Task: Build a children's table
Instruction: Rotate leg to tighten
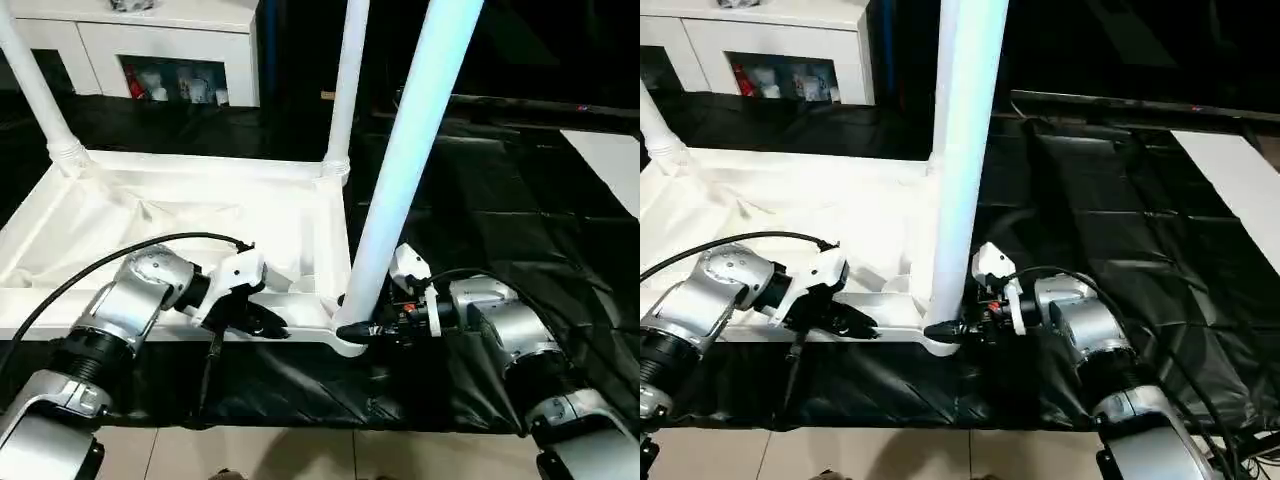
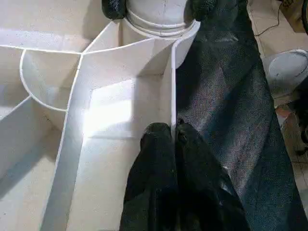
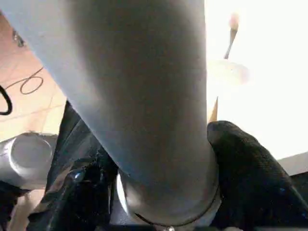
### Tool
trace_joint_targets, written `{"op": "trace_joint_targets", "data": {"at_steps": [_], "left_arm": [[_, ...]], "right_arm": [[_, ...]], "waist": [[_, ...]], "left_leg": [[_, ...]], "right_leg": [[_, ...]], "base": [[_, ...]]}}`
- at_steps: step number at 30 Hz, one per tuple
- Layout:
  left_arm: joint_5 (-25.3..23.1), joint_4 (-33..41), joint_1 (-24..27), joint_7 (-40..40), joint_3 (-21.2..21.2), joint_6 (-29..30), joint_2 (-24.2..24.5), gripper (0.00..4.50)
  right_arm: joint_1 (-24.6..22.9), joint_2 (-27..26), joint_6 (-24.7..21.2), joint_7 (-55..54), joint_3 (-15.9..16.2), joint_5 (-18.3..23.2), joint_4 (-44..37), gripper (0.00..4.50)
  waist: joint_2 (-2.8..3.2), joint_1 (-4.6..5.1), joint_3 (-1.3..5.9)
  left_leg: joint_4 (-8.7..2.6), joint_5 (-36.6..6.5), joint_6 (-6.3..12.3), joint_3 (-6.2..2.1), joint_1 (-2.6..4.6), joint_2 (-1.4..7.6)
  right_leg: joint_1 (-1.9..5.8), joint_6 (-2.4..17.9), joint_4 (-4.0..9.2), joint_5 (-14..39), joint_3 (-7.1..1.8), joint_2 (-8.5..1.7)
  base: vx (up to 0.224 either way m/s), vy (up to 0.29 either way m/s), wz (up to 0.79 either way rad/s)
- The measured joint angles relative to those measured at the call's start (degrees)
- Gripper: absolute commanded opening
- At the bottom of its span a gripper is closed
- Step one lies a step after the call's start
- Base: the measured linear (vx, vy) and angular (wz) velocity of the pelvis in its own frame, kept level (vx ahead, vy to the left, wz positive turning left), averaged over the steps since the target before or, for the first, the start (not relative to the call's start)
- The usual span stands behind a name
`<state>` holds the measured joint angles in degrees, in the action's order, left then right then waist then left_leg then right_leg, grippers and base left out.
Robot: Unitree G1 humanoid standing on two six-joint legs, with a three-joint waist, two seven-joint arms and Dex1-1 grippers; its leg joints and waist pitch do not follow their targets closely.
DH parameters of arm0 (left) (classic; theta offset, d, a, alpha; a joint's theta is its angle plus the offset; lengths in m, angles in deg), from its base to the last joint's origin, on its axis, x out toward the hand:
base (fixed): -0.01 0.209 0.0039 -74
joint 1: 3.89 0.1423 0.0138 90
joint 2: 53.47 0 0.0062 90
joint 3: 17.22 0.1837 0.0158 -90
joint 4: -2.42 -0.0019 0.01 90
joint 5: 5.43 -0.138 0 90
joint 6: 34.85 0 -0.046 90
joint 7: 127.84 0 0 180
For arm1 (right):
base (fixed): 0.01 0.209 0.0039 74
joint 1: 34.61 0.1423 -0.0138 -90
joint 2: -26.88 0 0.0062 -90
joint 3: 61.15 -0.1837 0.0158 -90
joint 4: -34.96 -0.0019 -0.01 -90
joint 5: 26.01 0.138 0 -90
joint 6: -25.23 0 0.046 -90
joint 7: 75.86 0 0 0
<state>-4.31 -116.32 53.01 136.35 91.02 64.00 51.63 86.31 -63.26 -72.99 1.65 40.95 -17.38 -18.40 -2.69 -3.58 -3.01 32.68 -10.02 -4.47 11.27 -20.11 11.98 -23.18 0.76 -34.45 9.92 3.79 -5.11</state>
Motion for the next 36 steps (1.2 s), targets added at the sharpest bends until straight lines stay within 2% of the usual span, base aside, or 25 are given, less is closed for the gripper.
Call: {"op": "trace_joint_targets", "data": {"at_steps": [2,5,8,11,13,17,18,19,22,25,27,28,33,36], "left_arm": [[0.0,0.0,0.1,-0.6,-0.2,0.3,-0.2,0.0],[-1.1,-0.2,0.4,-6.3,-1.9,1.6,-1.8,0.0],[-3.7,-1.6,-0.3,-16.6,-3.8,3.8,-6.7,0.0],[-4.0,-1.8,-0.5,-21.4,-4.0,5.4,-10.1,0.0],[-4.6,-2.9,-0.9,-26.7,-4.7,6.4,-13.5,0.0],[-5.3,-3.3,-1.3,-29.3,-4.5,6.8,-14.8,0.0],[-5.3,-3.3,-1.3,-29.3,-4.5,6.8,-14.8,0.0],[-5.3,-3.3,-1.4,-29.3,-4.5,6.8,-14.8,0.0],[-5.5,-3.3,-1.5,-29.1,-4.5,6.9,-14.8,0.0],[-5.7,-3.3,-1.6,-28.3,-4.4,6.8,-14.7,0.0],[-5.6,-3.3,-1.7,-27.5,-4.2,6.3,-14.5,0.0],[-5.6,-3.3,-1.7,-27.0,-4.1,5.9,-14.2,0.0],[-4.0,-3.3,-1.6,-22.1,-3.7,3.9,-12.2,0.0],[-3.0,-3.3,-1.5,-18.0,-3.5,2.5,-10.3,0.0]], "right_arm": [[-0.7,-0.5,0.3,-1.2,-0.6,0.1,-0.2,2.59],[-2.3,-4.0,2.6,-11.2,-3.9,-0.1,0.4,2.57],[-2.4,-9.3,4.6,-28.2,-9.1,-0.6,3.2,2.53],[-2.2,-11.4,5.3,-37.3,-11.5,-0.7,4.4,2.51],[-0.2,-15.2,6.4,-47.9,-14.0,-1.3,7.5,2.51],[1.0,-17.5,7.8,-53.8,-15.1,-1.5,9.4,2.51],[1.1,-17.7,8.3,-54.0,-15.4,-1.5,9.7,2.51],[1.0,-17.9,8.7,-54.1,-15.7,-1.5,9.8,3.21],[1.1,-18.2,9.0,-53.6,-16.1,-0.8,10.0,3.27],[0.8,-17.5,8.8,-51.7,-16.1,-0.2,9.7,3.65],[0.5,-15.9,8.3,-47.8,-15.6,-0.2,9.0,3.68],[0.5,-15.0,8.2,-46.1,-14.8,-0.3,8.9,3.85],[0.5,-8.9,6.8,-33.8,-11.3,-0.5,7.5,3.85],[0.4,-6.1,6.4,-25.9,-9.2,-0.4,6.2,3.85]], "waist": [[0.0,0.0,0.0],[-0.03,0.22,0.03],[-0.08,0.73,0.07],[-0.06,1.27,0.08],[-0.09,1.84,0.1],[-0.19,2.0,0.16],[-0.21,1.98,0.17],[-0.21,1.97,0.17],[-0.22,1.96,0.17],[-0.34,1.88,0.15],[-0.41,1.82,0.1],[-0.42,1.8,0.11],[-0.45,1.7,0.1],[-0.5,1.29,0.1]], "left_leg": [[0.0,0.0,0.0,0.0,0.02,0.0],[-0.01,0.0,-0.04,-0.03,0.14,-0.03],[0.05,0.0,-0.06,-0.06,0.19,-0.09],[0.11,0.0,-0.05,-0.08,0.15,-0.13],[0.18,0.0,-0.04,-0.09,0.11,-0.15],[0.22,0.0,-0.04,-0.15,0.1,-0.15],[0.22,0.0,-0.04,-0.15,0.1,-0.15],[0.22,0.0,-0.04,-0.15,0.06,-0.15],[0.22,0.0,-0.03,-0.14,0.04,-0.15],[0.22,0.0,-0.03,-0.13,0.02,-0.15],[0.22,0.0,-0.03,-0.13,-0.02,-0.14],[0.22,0.0,-0.03,-0.13,-0.04,-0.14],[0.13,0.0,-0.03,-0.11,-0.08,-0.09],[-0.06,0.0,-0.03,-0.07,-0.1,-0.02]], "right_leg": [[0.0,0.0,-0.02,0.0,-0.01,0.0],[0.04,-0.2,-0.14,0.1,-0.03,-0.01],[0.04,-0.4,-0.1,0.2,-0.05,-0.08],[0.09,-0.4,0.23,0.3,-0.03,-0.11],[0.11,-0.4,0.42,0.3,-0.02,-0.11],[0.07,-0.4,0.55,0.3,0.02,-0.12],[0.06,-0.4,0.55,0.3,0.02,-0.12],[0.04,-0.4,0.54,0.3,0.02,-0.12],[0.02,-0.4,0.53,0.2,0.01,-0.12],[0.02,-0.4,0.5,0.2,0.0,-0.12],[0.02,-0.4,0.49,0.2,0.0,-0.12],[0.01,-0.4,0.48,0.2,0.0,-0.12],[-0.04,-0.2,0.25,-0.1,0.0,-0.08],[-0.08,-0.2,0.1,0.0,0.03,-0.05]], "base": [[0.0,0.0,0.0],[0.0,0.0,0.0],[0.0,0.0,0.0],[0.0,0.0,0.0],[0.0,0.0,0.0],[0.0,0.0,0.0],[0.0,0.0,0.0],[0.0,0.0,0.0],[0.0,0.0,0.0],[0.0,0.0,0.0],[0.0,0.0,0.0],[0.0,0.0,0.0],[0.0,0.0,0.0],[0.0,0.0,0.0]]}}
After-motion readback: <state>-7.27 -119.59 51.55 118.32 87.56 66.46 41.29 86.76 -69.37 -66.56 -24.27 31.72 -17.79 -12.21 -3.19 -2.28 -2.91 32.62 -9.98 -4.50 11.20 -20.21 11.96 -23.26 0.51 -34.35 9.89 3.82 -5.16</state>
